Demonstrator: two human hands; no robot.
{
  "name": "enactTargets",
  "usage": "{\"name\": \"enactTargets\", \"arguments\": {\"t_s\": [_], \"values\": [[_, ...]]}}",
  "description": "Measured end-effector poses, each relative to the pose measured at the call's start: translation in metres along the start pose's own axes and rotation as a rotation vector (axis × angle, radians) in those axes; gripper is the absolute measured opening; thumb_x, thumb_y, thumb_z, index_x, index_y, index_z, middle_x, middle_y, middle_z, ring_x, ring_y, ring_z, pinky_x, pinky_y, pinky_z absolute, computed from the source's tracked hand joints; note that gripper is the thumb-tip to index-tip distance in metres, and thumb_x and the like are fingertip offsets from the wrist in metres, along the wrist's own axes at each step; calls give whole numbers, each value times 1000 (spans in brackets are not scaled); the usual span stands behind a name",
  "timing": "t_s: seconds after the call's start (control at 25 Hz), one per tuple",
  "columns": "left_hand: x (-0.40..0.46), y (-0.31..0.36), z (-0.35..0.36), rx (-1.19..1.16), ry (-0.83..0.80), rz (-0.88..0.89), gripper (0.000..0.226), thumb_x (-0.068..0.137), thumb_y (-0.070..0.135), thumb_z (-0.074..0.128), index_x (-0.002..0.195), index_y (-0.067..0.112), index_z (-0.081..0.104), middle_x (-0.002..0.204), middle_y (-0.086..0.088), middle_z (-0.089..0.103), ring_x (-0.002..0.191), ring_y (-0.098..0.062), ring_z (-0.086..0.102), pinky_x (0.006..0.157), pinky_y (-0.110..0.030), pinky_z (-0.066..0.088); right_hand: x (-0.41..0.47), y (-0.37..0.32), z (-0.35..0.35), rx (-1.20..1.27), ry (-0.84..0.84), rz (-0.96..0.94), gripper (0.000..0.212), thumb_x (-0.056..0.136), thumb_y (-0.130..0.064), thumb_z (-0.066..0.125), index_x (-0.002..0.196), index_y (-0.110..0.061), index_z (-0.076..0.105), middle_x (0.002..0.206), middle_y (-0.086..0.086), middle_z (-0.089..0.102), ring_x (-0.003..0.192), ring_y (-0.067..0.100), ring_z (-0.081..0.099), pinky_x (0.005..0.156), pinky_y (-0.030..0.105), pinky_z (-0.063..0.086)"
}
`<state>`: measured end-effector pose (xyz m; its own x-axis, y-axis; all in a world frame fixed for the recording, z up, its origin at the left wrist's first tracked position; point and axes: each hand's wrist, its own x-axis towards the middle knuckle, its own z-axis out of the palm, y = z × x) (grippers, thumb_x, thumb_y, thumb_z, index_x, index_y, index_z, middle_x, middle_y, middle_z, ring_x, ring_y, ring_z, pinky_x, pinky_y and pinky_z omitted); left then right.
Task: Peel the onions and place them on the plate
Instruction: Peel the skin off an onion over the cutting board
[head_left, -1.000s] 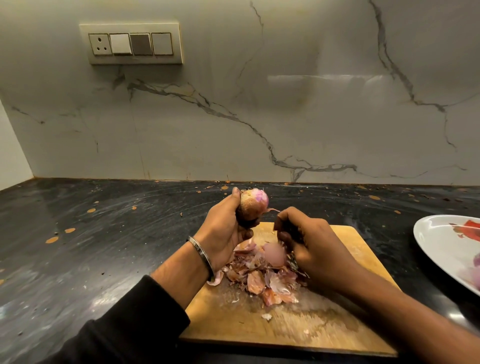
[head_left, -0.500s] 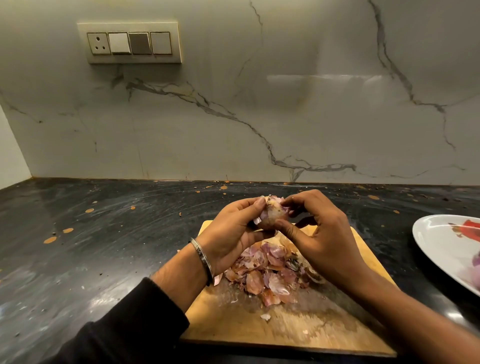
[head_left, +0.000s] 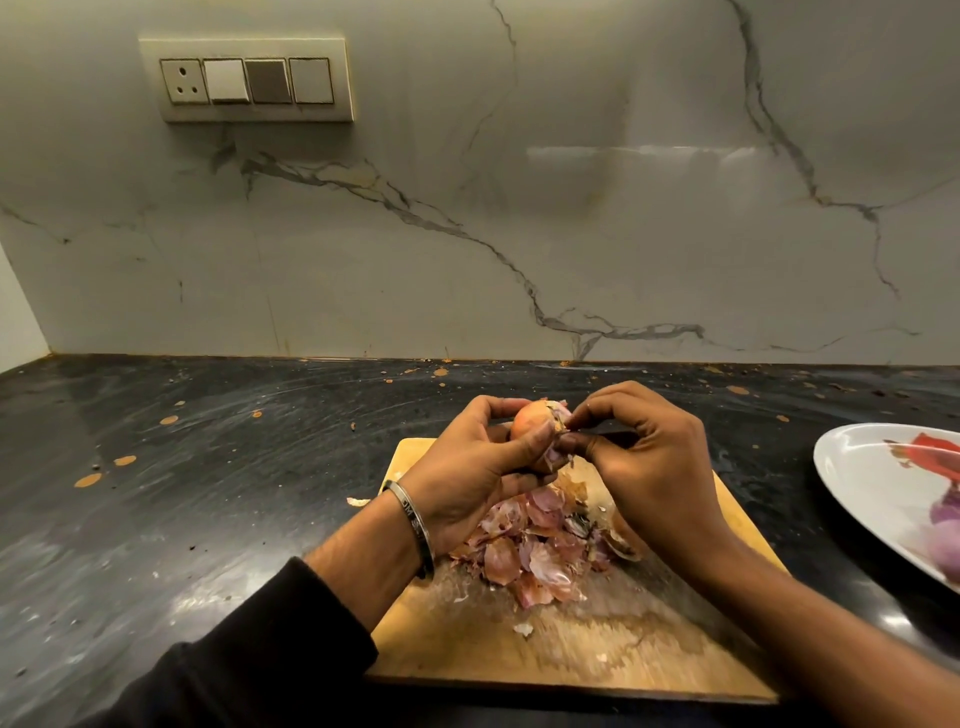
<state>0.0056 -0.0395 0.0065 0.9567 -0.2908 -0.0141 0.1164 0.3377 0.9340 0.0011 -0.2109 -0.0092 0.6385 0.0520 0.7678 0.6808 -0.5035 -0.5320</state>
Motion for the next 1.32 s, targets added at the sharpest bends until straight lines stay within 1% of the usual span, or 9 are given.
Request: {"name": "enactTargets", "arguments": {"t_s": [0.2,0.36,0.56,0.68,0.84,0.92,1.0,1.16,1.32], "values": [[-1,-4,2,24,12,18,44,84,5,67,123,5,47,100,-13,69,80,-22,72,74,-37,62,-1,1,3,-71,22,-35,29,76,18,70,79,-10,71,82,-3,65,78,6,64,68,12,52],[-1,-4,2,34,24,37,41,86,4,66,122,6,47,105,-15,67,79,-21,71,76,-37,61,-1,2,8,-171,-7,-53,28,77,19,66,80,-9,65,83,-3,60,77,9,58,66,24,50],[-1,-2,1,-12,15,13,54,75,15,69,124,8,49,109,-17,68,90,-27,73,75,-37,62,-1,3,13,-208,-117,-31,28,84,10,52,83,-18,49,83,-5,46,74,6,44,61,17,35],[-1,-4,1,-65,-38,-23,48,84,20,62,128,6,49,117,-24,66,98,-34,71,79,-39,61,-1,-2,14,-161,-124,-36,20,76,-1,42,81,-19,46,81,-9,43,73,6,42,60,16,34],[1,-2,-3,-123,-59,-17,41,90,21,57,127,4,51,115,-23,68,93,-34,72,80,-39,61,-1,3,9,-83,-72,-12,28,82,17,55,86,-11,56,84,-4,56,77,7,53,63,15,45],[2,1,-6,-124,-32,-1,34,93,19,55,124,5,53,117,-22,67,99,-37,70,77,-38,62,0,6,6,-63,-40,23,27,84,18,60,91,-9,62,86,-1,63,80,7,60,68,16,50],[3,1,-7,-113,-8,4,33,94,19,54,124,6,54,117,-22,67,103,-38,69,75,-37,62,-1,6,5,-53,-30,33,26,87,14,63,97,-10,67,91,-2,67,85,6,63,73,16,53],[2,1,-6,-58,-1,7,33,95,19,55,126,7,53,115,-19,68,93,-29,72,75,-36,62,-1,3,7,-53,-85,-48,24,88,-9,74,110,-16,67,104,-8,64,95,6,62,78,22,56],[0,3,-6,15,3,-7,33,97,20,53,127,6,53,120,-22,65,88,-26,71,73,-35,62,4,7,3,-109,-178,-86,25,78,-17,83,95,-15,65,98,-8,57,88,11,59,73,31,56]]}}
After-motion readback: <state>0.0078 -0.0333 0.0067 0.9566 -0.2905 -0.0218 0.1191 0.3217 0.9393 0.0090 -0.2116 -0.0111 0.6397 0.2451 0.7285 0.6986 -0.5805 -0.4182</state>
